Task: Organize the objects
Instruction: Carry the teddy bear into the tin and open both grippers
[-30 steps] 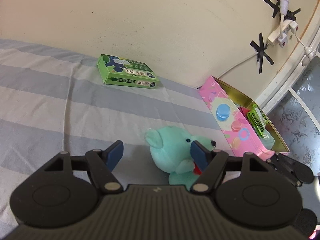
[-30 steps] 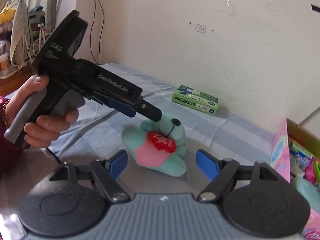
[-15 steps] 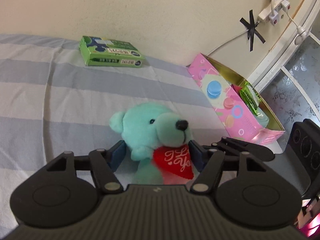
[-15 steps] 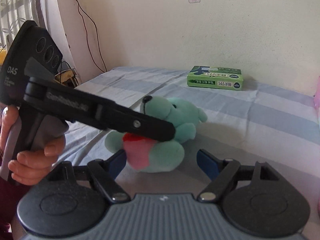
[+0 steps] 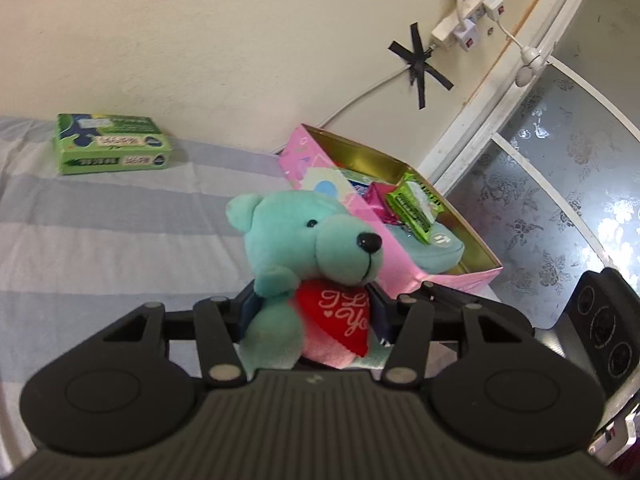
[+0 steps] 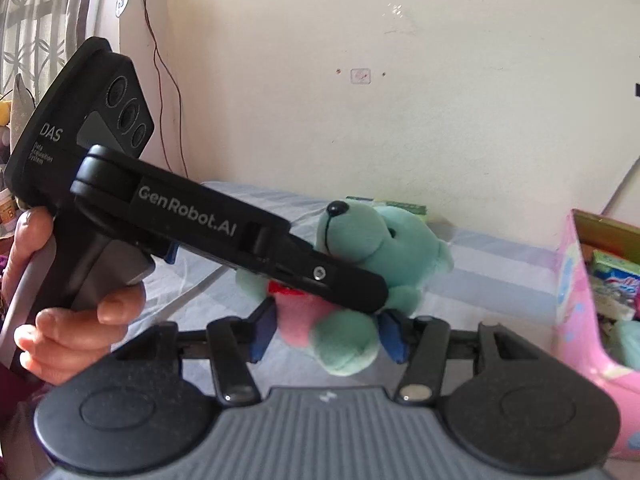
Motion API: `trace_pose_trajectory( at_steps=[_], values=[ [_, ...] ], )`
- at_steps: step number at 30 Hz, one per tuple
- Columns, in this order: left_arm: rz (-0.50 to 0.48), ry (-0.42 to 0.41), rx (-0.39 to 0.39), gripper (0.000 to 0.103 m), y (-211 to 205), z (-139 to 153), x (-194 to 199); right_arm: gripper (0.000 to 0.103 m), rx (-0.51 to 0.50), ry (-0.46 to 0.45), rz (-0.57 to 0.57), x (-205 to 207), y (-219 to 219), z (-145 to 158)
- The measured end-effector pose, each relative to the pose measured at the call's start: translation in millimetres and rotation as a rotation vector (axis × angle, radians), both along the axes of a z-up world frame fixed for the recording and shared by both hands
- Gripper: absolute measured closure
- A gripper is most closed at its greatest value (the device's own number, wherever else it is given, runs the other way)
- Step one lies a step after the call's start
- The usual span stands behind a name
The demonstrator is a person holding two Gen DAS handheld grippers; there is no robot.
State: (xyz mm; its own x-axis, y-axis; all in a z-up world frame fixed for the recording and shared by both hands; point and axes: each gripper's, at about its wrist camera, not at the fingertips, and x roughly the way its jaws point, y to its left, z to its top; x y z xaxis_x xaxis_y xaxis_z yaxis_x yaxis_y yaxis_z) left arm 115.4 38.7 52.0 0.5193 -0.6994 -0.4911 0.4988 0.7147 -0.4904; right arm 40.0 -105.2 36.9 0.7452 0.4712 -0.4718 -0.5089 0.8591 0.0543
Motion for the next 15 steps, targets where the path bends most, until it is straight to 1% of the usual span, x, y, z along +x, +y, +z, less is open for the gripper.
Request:
trace_pose_trajectory(
  at_steps=[4,7,11,15],
  values=[
    [-0.059,-0.054,0.001,0.047,-49,19,6,0.051,0.008,-0.059,-0.090,-5,-38,19],
    [-0.113,-0.079,0.011,0.046,-90,27,12,0.051,0.009,-0.088,-0.162,-6,-72,28],
    [-0.164,-0.077,0.031,0.046,-138,25,24,0.050,0.007,-0.085,-0.241,-1,-114,31],
    [-0.178,-0.040,0.070,0.045,-176,15,39,0.050,0.023,-0.051,-0.303,7,-147,27]
  ],
)
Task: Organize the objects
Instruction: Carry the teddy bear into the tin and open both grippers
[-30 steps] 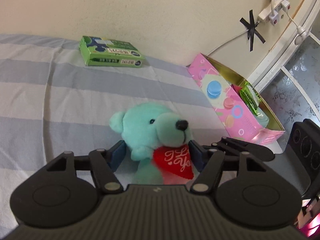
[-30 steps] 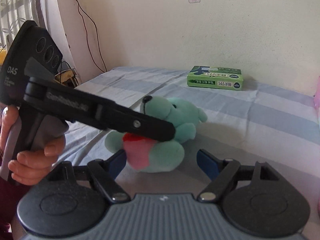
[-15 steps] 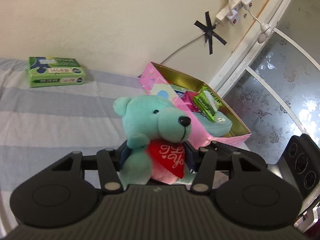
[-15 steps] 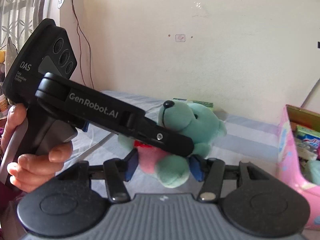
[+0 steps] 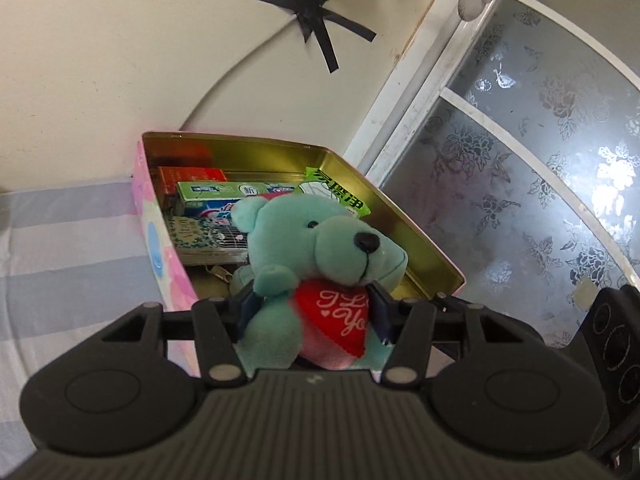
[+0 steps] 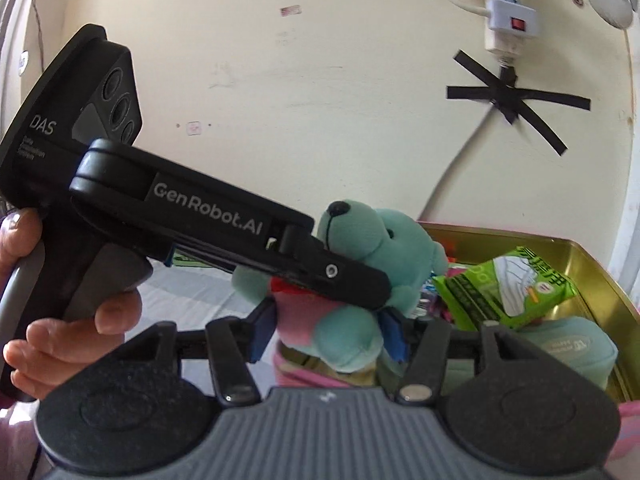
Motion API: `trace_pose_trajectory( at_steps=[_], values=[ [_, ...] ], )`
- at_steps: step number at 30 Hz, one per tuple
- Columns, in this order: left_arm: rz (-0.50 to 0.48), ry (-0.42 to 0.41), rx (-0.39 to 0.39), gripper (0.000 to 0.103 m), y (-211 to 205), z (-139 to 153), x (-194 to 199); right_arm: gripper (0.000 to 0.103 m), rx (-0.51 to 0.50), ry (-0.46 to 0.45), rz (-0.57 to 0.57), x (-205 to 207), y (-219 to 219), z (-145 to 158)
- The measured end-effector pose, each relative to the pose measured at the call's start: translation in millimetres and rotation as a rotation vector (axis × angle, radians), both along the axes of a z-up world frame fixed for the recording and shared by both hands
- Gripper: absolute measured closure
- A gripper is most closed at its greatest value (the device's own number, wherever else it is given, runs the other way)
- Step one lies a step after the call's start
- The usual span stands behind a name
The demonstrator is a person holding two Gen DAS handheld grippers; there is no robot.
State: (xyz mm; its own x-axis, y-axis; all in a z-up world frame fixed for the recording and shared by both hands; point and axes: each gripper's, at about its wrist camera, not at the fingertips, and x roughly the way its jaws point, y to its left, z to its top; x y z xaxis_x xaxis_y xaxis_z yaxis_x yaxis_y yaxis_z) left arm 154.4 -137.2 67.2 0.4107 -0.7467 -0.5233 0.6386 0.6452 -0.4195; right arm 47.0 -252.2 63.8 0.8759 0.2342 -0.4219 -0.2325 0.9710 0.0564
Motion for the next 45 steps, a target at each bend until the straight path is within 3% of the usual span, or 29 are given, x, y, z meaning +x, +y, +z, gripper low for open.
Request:
trace_pose_trajectory(
  at_steps=[9,12,15,24,32,45],
  values=[
    [0.060,-0.047,0.117,0.045,-32,-5,18,0.048,0.061,0.010,-0.042,28,-38,-18],
    [0.125,-0.123,0.205,0.041,-39,-5,16,0.035,0.001,-0.022,-0.106,34,-34,-23],
    [0.179,-0.180,0.267,0.036,-40,-7,12,0.032,-0.047,-0.048,-0.169,33,-32,-27],
    [0.240,-0.229,0.289,0.034,-26,6,-7,0.029,-0.004,-0.056,-0.233,17,-43,-23],
    [0.291,-0.243,0.305,0.032,-11,13,-35,0.028,0.108,-0.082,-0.272,-24,-47,-15],
    [0.310,-0.245,0.355,0.029,14,-12,-84,0.026,0.284,-0.043,-0.316,-79,-53,-20]
  ],
)
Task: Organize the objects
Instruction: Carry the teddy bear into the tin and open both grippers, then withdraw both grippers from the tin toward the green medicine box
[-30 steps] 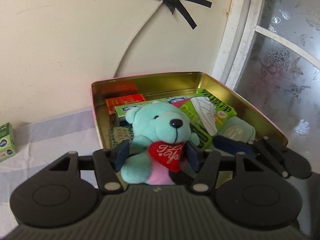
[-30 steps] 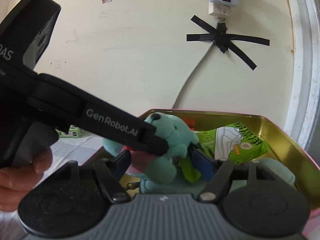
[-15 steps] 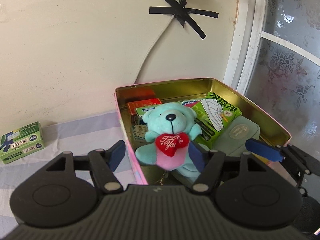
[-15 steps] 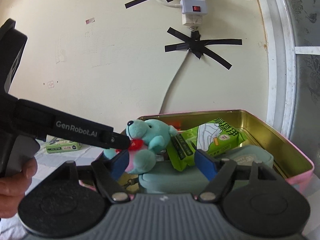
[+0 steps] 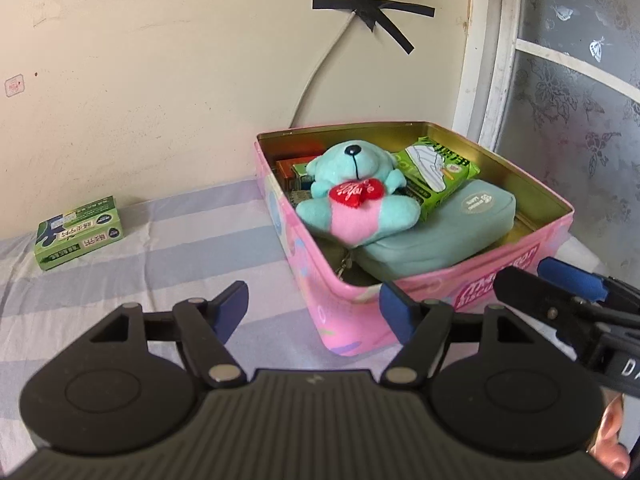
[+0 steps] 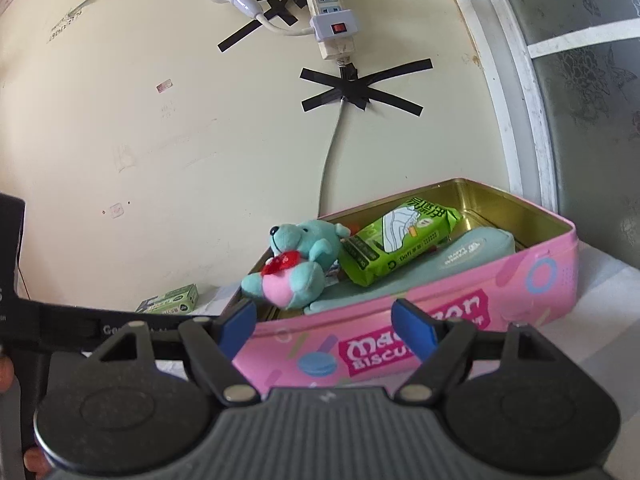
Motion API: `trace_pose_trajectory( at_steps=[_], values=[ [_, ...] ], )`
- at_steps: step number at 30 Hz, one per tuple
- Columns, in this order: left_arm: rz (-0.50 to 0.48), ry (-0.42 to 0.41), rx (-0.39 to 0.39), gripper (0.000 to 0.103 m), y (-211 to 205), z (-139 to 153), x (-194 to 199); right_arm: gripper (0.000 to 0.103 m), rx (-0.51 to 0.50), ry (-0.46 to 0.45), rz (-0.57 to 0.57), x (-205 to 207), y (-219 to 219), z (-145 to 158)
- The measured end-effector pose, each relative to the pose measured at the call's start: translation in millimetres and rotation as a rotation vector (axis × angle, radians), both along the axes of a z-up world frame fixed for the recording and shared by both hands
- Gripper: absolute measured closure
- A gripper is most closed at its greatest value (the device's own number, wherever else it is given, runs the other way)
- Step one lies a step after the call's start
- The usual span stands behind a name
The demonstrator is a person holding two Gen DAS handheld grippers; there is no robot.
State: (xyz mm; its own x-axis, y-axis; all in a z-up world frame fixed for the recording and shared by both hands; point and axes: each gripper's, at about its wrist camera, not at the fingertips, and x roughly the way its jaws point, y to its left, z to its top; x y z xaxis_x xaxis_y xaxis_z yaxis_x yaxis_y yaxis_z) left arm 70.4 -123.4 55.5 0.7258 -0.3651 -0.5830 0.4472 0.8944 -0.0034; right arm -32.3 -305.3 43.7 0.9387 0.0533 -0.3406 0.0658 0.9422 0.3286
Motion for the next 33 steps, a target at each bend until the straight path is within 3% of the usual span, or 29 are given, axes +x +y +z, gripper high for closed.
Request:
trace_pose_trajectory(
  at_steps=[6,15,33],
  values=[
    [0.016,-0.002,0.012,0.029,11,-7,-14,0.026,0.033,0.028,-0.001,-13,4,-3],
    [0.053,-0.025,0.022,0.029,36,-12,-19,0.025,-0.004,0.021,0.028,-18,28,8],
    [0.232,-0.022,0.053,0.028,150,-32,25,0.025,-0.148,0.071,0.197,27,127,21]
  ],
)
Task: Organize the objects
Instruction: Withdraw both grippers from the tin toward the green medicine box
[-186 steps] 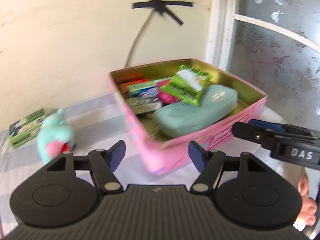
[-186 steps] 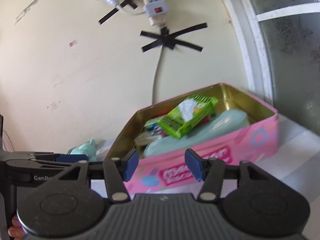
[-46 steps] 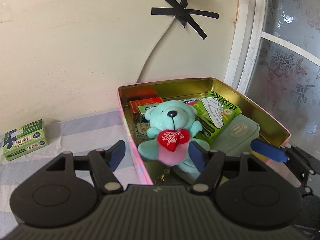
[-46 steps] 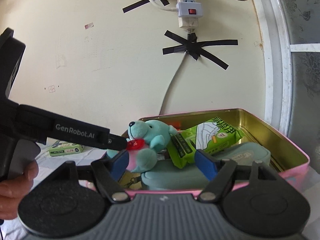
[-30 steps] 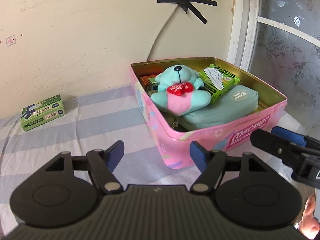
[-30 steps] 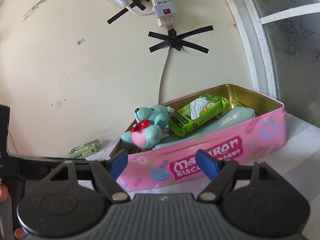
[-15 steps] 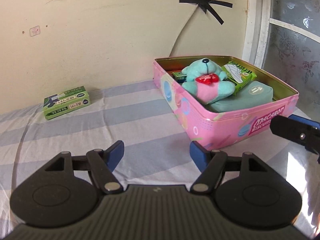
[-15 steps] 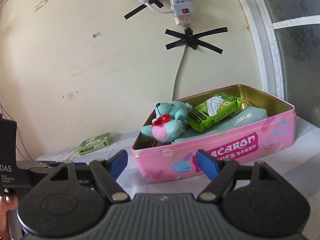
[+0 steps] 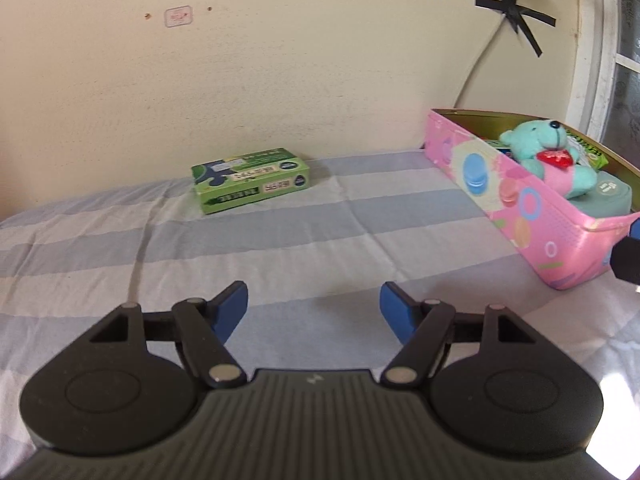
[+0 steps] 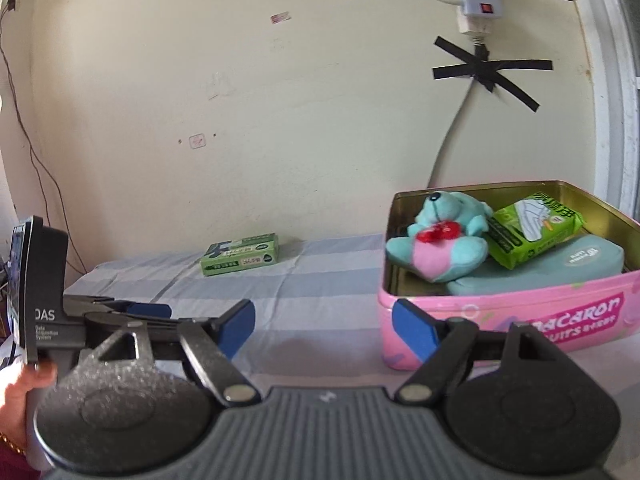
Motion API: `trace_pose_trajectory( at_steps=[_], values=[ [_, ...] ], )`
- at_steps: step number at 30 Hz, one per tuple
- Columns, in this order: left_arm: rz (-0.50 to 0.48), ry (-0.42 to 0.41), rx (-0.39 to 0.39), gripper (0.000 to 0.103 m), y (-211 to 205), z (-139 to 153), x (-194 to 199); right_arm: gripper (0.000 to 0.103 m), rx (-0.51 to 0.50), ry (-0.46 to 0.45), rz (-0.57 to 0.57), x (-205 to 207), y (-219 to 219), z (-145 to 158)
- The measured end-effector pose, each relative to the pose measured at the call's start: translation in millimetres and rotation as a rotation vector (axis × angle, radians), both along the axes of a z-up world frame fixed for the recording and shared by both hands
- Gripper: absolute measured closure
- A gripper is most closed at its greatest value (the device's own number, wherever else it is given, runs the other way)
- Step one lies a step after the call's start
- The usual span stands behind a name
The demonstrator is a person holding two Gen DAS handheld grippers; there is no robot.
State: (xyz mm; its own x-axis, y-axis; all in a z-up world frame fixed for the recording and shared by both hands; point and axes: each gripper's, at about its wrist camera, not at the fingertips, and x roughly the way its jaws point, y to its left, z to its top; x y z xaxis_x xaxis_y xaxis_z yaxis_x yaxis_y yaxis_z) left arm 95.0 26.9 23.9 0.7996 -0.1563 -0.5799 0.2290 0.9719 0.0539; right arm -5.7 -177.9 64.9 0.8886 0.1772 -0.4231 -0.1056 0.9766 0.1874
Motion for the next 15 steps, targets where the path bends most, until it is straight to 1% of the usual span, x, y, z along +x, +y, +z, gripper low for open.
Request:
trace_pose_trajectory(
  at_steps=[6,10,13,15],
  values=[
    [0.087,0.010,-0.009,0.028,46,-5,17,0.024,-0.021,0.041,0.093,30,42,-4],
    [0.165,0.032,-0.058,0.028,76,-11,28,0.024,-0.013,0.090,0.147,59,68,-11],
    [0.210,0.056,-0.095,0.028,94,-15,36,0.024,-0.021,0.113,0.167,84,85,-16],
    [0.240,0.059,-0.104,0.028,103,-15,41,0.024,-0.018,0.131,0.170,102,94,-20]
  ],
)
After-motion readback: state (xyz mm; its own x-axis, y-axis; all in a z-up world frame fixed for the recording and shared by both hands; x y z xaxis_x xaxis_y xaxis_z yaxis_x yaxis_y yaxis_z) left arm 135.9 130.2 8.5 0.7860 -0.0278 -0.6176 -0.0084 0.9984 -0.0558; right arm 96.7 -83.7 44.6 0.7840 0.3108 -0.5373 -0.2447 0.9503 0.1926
